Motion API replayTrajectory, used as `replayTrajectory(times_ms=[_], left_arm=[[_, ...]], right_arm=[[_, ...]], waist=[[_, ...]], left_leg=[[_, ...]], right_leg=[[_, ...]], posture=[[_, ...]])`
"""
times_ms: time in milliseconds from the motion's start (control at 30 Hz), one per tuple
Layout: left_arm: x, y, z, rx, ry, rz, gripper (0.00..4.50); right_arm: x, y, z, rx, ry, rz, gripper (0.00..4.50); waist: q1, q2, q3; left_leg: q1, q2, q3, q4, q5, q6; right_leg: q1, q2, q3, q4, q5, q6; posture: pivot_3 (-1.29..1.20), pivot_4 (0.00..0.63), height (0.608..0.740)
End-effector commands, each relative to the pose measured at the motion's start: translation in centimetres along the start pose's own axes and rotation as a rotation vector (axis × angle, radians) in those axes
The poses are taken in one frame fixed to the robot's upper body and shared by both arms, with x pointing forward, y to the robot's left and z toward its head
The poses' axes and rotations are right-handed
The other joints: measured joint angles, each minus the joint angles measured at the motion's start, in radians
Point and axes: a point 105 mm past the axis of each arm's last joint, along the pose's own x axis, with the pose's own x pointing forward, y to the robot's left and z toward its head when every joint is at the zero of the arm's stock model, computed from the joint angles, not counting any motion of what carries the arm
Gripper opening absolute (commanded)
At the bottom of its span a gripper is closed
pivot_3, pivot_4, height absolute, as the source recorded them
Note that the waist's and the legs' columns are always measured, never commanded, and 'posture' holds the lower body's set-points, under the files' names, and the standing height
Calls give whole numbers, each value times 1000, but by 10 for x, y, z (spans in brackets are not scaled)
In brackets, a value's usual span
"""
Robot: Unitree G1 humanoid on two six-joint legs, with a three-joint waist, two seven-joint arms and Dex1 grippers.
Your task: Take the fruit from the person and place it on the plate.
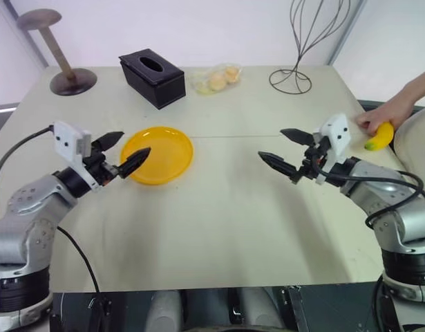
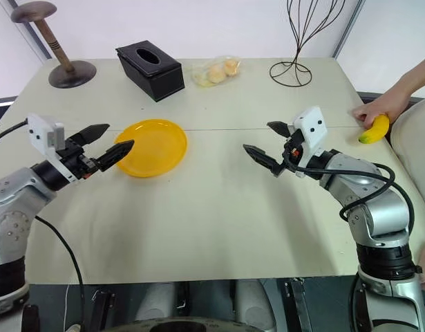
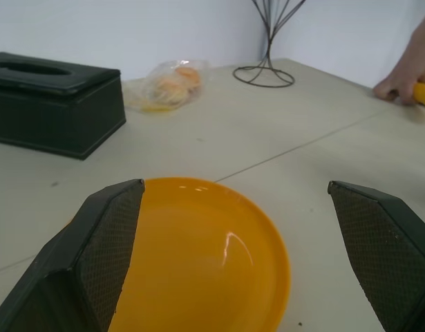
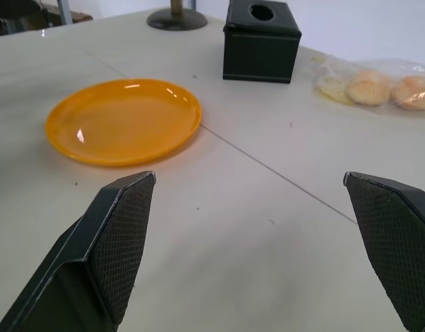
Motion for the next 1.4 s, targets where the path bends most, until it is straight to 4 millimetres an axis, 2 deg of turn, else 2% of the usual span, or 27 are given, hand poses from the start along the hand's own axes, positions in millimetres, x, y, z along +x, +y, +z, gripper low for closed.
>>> replayTrajectory(times_ms=[33, 400, 867, 1400], left_arm=[[2, -8, 10, 57, -35, -28, 4462], [1, -11, 26, 36, -100, 18, 4462], [-4, -10, 27, 104, -104, 56, 4462], [-5, -6, 27, 104, -88, 69, 4462]], right_arm=[[-5, -1, 8, -27, -35, -2, 4500], [-14, -8, 11, -22, -42, -16, 4500], [-16, -10, 9, -12, -28, 4, 4500], [-13, -9, 8, -7, -26, 23, 4500]], waist=[[0, 0, 0], [0, 0, 0], [0, 0, 0], [0, 0, 0]], left_leg=[[0, 0, 0, 0, 0, 0], [0, 0, 0, 0, 0, 0], [0, 0, 0, 0, 0, 0], [0, 0, 0, 0, 0, 0]], right_leg=[[0, 0, 0, 0, 0, 0], [0, 0, 0, 0, 0, 0], [0, 0, 0, 0, 0, 0], [0, 0, 0, 0, 0, 0]], posture=[[0, 150, 740], [0, 150, 740], [0, 150, 740], [0, 150, 740]])
